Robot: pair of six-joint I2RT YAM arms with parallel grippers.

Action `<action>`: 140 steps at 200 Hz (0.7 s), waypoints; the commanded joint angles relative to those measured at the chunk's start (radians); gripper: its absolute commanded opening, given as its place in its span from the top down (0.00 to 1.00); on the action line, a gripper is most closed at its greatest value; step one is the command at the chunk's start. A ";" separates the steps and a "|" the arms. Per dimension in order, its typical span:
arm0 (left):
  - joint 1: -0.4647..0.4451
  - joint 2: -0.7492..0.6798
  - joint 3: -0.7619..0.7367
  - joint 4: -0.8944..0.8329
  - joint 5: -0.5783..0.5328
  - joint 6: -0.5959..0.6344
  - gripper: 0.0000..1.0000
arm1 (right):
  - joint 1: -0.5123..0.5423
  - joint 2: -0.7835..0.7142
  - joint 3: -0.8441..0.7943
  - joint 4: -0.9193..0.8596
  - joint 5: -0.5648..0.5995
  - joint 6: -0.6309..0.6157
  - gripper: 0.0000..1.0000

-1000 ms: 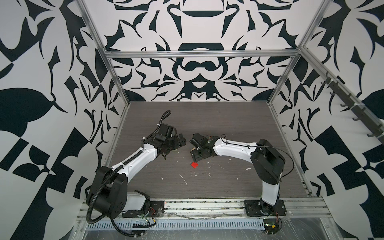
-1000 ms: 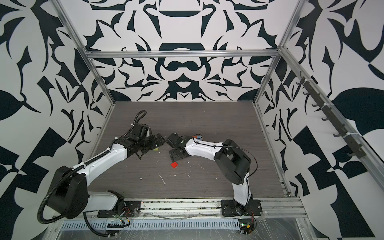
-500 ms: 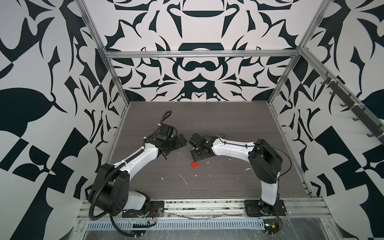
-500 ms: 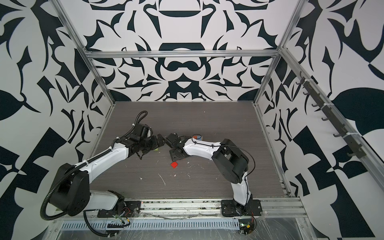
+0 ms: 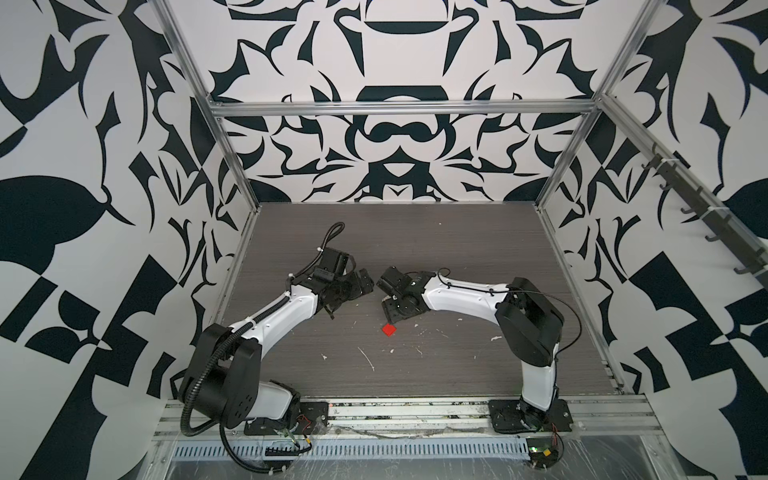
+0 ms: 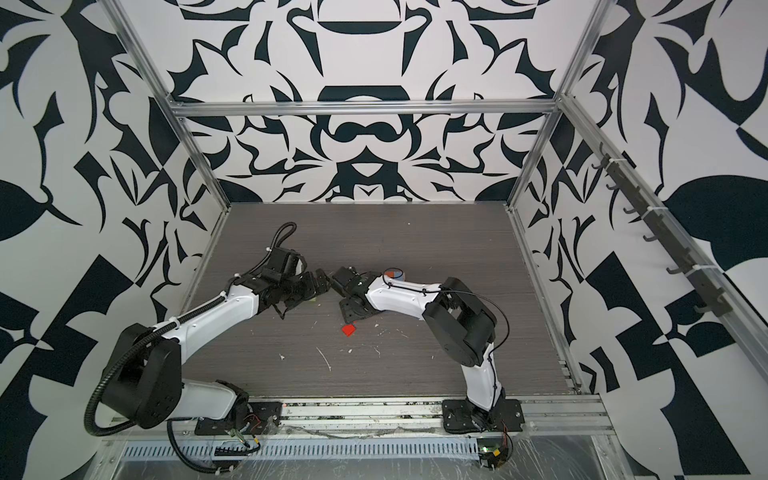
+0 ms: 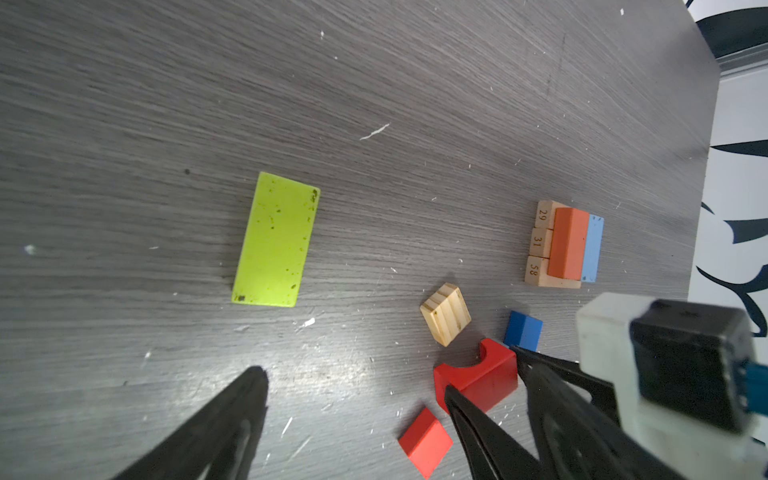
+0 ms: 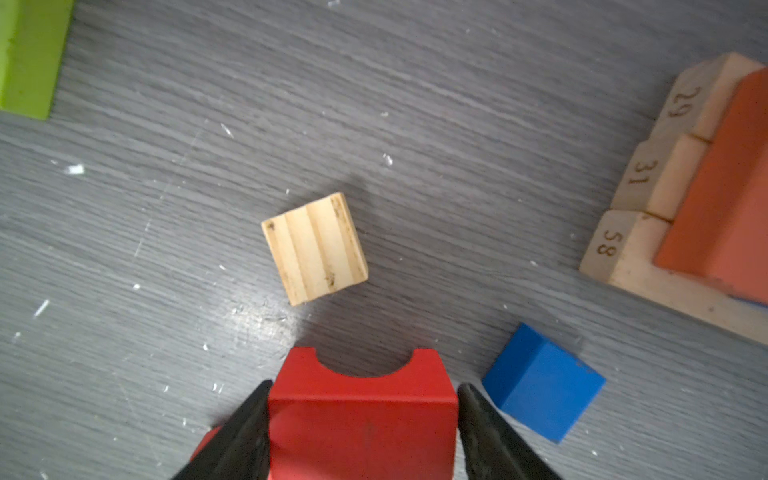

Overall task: Build the wood block tower
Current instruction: 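Lower the right gripper and grasp the red arch block, then lift the red arch block and carry it over the blue and orange-red blocks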

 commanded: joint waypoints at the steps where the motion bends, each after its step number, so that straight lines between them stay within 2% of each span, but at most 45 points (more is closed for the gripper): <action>1: 0.005 0.006 0.006 0.004 0.011 -0.012 0.00 | 0.007 -0.009 0.027 -0.023 0.027 0.013 0.32; 50: 0.004 0.003 -0.003 0.012 0.012 -0.015 0.00 | 0.006 -0.049 0.050 -0.044 0.045 0.010 0.49; 87: 0.005 0.003 -0.001 0.024 0.030 -0.020 0.00 | 0.000 -0.066 0.105 -0.102 0.101 0.011 0.50; 140: 0.005 0.002 -0.004 0.027 0.040 -0.020 0.01 | -0.057 -0.095 0.155 -0.145 0.120 0.011 0.51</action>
